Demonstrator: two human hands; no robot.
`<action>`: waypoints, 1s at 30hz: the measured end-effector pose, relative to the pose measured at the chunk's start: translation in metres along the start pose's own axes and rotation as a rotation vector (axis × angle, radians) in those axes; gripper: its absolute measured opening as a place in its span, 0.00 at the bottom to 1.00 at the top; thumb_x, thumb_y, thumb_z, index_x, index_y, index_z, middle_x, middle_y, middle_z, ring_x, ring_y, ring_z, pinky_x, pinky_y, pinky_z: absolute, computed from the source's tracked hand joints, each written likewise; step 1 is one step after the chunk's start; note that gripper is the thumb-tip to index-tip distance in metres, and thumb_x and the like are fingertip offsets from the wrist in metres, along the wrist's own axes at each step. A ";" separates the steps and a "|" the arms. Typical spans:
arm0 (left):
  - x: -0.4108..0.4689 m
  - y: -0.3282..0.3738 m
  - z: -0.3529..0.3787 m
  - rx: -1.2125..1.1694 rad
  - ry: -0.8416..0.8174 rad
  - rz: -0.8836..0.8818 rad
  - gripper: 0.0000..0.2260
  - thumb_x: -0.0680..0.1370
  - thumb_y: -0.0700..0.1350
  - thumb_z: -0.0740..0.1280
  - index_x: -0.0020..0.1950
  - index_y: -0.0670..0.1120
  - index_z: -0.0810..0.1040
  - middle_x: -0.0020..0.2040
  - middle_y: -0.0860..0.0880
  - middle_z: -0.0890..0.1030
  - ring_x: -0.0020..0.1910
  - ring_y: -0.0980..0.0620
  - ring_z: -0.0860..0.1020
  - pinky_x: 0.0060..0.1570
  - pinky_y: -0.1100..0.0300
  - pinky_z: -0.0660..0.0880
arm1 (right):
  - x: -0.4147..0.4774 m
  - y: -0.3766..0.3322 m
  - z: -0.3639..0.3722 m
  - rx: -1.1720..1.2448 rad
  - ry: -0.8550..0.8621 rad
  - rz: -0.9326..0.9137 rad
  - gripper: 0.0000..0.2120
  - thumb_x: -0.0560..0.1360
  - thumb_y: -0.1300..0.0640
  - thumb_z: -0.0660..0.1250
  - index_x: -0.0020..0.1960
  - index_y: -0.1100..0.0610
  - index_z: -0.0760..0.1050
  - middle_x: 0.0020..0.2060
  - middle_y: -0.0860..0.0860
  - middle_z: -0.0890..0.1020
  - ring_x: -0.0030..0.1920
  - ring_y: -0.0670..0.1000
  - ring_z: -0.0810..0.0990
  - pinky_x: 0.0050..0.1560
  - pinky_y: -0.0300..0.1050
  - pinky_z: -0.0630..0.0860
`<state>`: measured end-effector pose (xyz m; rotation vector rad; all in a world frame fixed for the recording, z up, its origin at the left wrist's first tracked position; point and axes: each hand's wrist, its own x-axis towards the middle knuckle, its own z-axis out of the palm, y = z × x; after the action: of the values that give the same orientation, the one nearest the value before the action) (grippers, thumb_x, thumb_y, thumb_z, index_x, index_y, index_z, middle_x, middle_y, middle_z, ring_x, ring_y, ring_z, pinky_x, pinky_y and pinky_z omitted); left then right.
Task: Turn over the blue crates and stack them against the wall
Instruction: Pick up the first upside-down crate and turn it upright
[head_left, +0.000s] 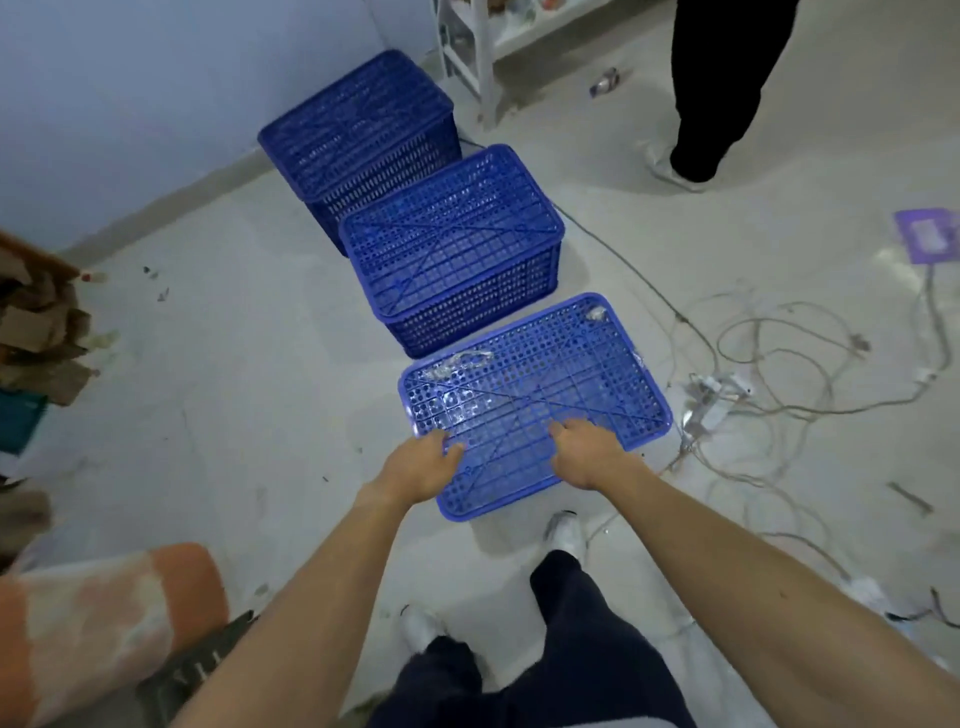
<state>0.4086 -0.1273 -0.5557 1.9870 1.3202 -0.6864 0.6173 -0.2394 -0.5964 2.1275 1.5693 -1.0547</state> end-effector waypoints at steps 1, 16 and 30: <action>0.007 0.009 -0.002 0.022 -0.011 0.005 0.22 0.83 0.57 0.54 0.68 0.44 0.71 0.66 0.41 0.77 0.63 0.39 0.75 0.57 0.51 0.71 | 0.004 0.008 0.000 0.026 -0.011 0.008 0.27 0.81 0.51 0.58 0.77 0.60 0.58 0.73 0.59 0.66 0.71 0.60 0.66 0.66 0.55 0.68; 0.130 0.044 -0.101 0.303 -0.140 0.227 0.28 0.83 0.59 0.52 0.78 0.45 0.60 0.69 0.41 0.75 0.64 0.41 0.75 0.61 0.50 0.72 | 0.058 0.020 -0.039 0.349 -0.005 0.328 0.22 0.81 0.56 0.58 0.73 0.60 0.63 0.68 0.59 0.69 0.64 0.60 0.72 0.59 0.54 0.73; 0.241 -0.050 -0.117 0.646 -0.405 0.581 0.26 0.83 0.58 0.52 0.77 0.45 0.63 0.70 0.41 0.74 0.67 0.40 0.72 0.62 0.48 0.70 | 0.096 -0.158 0.075 0.955 0.077 0.799 0.19 0.80 0.54 0.59 0.69 0.60 0.68 0.63 0.61 0.74 0.61 0.61 0.76 0.59 0.50 0.72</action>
<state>0.4561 0.1178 -0.6643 2.3812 0.2502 -1.2306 0.4571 -0.1619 -0.6865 2.9535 0.0243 -1.5370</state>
